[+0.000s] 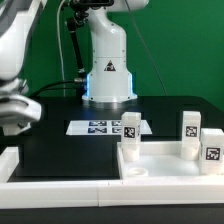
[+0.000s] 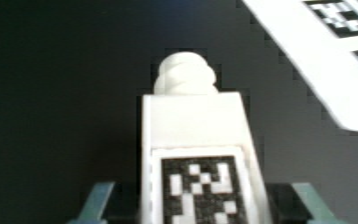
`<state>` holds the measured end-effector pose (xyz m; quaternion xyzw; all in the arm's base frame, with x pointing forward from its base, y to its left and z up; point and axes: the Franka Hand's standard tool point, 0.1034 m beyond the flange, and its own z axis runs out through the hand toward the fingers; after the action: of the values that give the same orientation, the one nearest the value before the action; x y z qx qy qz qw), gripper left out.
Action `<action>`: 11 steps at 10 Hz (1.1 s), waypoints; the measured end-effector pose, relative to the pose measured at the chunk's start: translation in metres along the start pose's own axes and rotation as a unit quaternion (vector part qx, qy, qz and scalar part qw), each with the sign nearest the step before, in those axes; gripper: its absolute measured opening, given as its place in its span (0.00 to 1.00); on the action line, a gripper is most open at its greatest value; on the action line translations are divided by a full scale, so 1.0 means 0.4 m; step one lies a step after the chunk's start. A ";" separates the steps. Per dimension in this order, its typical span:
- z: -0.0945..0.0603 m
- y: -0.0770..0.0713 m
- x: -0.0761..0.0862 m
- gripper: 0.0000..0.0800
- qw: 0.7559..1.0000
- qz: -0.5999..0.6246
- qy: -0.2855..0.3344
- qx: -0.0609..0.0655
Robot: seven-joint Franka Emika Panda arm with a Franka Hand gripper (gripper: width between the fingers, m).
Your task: Assemble square table
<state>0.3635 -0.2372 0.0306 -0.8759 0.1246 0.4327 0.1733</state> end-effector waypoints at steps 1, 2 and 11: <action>-0.048 -0.057 -0.020 0.36 1.000 -0.012 0.007 -0.006; -0.090 -0.130 -0.051 0.36 1.000 -0.004 0.004 -0.009; -0.318 -0.463 -0.040 0.36 0.955 -0.061 0.277 -0.088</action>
Offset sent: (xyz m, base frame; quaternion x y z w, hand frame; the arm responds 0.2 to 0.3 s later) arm -0.0068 -0.0252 0.0033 -0.0313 -0.0034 0.0247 0.9992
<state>0.5130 -0.1201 0.1516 -0.9791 0.0754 0.1713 0.0799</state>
